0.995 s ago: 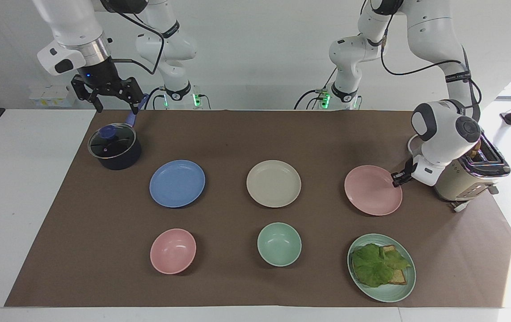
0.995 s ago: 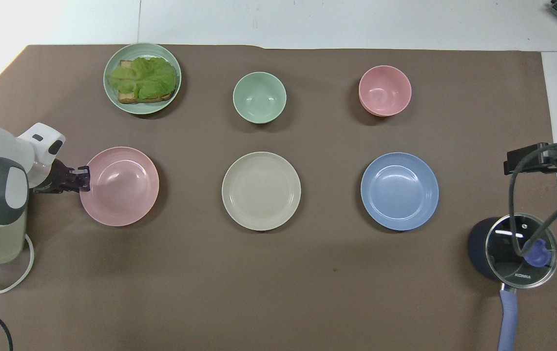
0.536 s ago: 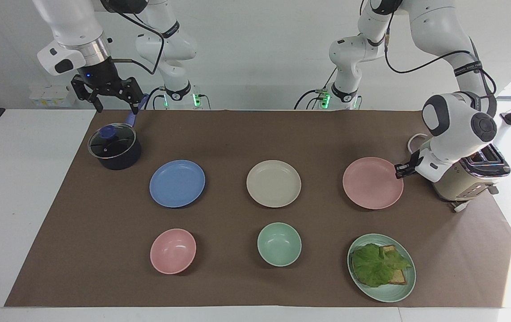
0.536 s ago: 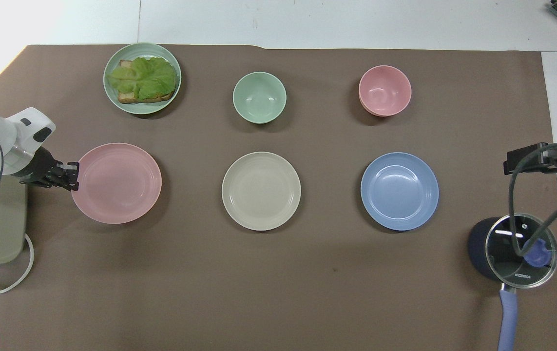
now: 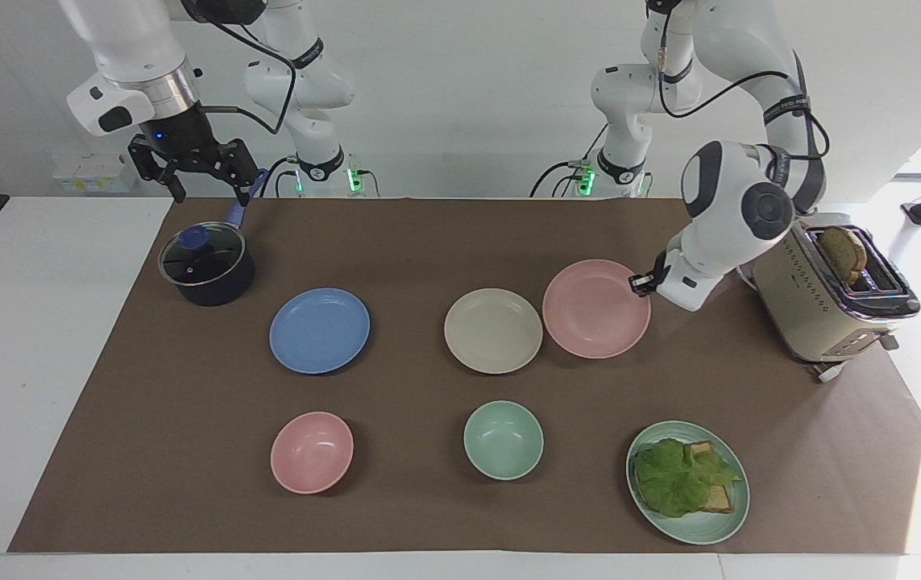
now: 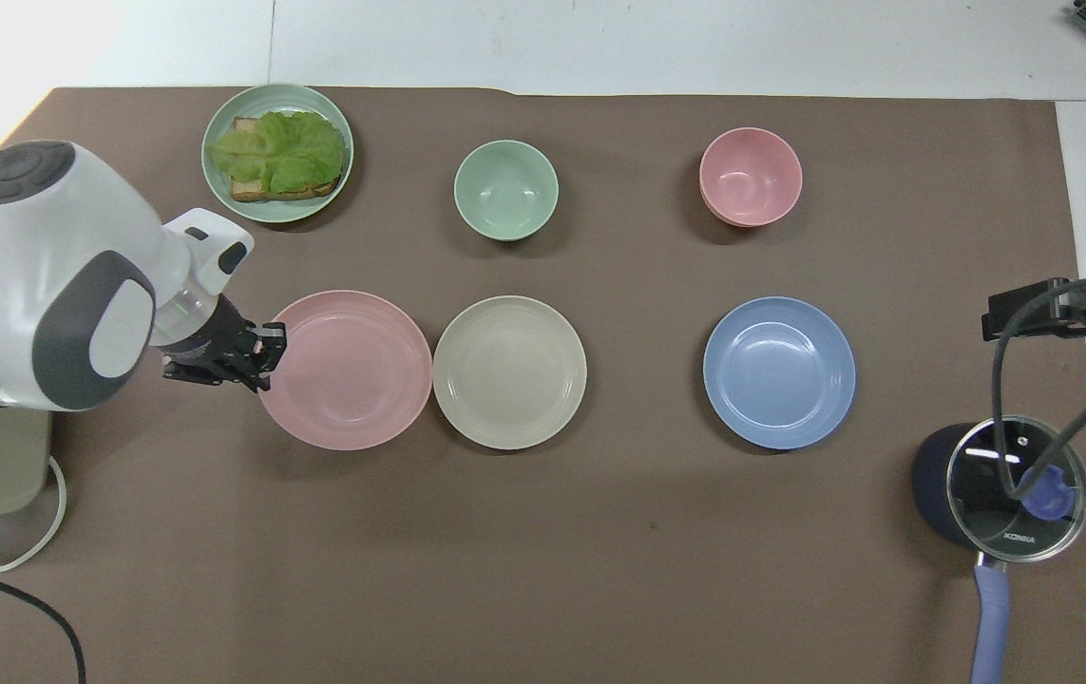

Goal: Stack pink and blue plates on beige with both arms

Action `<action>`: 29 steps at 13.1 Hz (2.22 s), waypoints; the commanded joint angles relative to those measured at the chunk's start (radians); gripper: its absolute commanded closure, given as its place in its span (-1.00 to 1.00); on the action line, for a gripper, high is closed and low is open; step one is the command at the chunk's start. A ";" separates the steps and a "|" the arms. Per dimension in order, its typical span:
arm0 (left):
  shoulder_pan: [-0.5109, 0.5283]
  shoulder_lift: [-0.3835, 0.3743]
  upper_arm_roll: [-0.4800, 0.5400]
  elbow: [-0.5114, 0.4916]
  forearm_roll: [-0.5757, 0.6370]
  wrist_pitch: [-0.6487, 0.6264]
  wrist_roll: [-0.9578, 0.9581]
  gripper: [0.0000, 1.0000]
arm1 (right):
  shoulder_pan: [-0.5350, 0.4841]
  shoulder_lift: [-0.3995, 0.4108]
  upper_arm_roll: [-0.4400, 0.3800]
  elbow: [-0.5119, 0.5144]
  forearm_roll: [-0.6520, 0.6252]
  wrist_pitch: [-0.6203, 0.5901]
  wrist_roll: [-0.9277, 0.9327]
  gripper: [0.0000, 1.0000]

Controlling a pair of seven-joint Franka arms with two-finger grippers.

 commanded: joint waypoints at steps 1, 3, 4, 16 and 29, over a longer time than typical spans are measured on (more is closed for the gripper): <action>-0.089 -0.024 0.017 -0.020 -0.070 0.052 -0.108 1.00 | -0.007 -0.017 0.001 -0.021 0.001 0.015 -0.015 -1.00; -0.133 -0.035 0.015 -0.046 -0.109 0.115 -0.126 1.00 | -0.007 -0.017 0.001 -0.021 0.001 0.015 -0.016 -1.00; -0.150 -0.035 0.015 -0.057 -0.136 0.145 -0.126 1.00 | -0.007 -0.017 0.001 -0.021 0.001 0.015 -0.015 -1.00; -0.193 0.014 0.021 -0.103 -0.131 0.357 -0.100 -1.00 | -0.007 -0.017 0.001 -0.021 0.001 0.015 -0.015 -1.00; 0.113 -0.125 0.055 0.171 0.116 0.057 0.444 -1.00 | -0.007 -0.017 0.001 -0.021 0.001 0.015 -0.016 -1.00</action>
